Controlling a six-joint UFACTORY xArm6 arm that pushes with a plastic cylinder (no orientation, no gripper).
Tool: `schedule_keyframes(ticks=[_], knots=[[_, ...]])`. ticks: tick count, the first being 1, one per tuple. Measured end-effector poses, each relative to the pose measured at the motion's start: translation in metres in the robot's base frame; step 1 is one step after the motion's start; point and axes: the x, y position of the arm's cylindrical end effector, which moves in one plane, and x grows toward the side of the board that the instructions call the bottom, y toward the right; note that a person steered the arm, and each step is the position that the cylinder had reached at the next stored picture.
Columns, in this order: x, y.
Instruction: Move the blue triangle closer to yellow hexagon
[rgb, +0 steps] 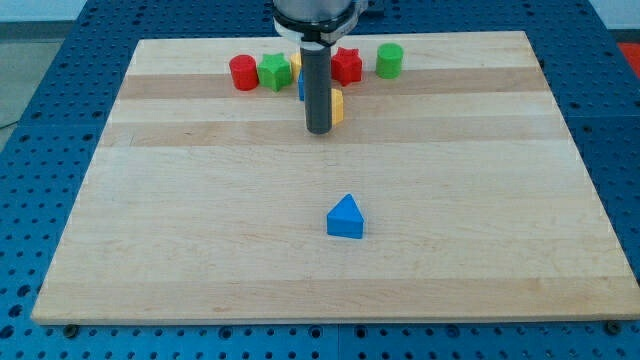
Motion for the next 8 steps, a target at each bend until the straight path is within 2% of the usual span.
schedule_keyframes(ticks=[2, 3, 6, 7, 8], knots=[[-0.010, 0.000], [0.004, 0.004], [0.200, 0.000], [0.227, 0.043], [0.205, 0.059]])
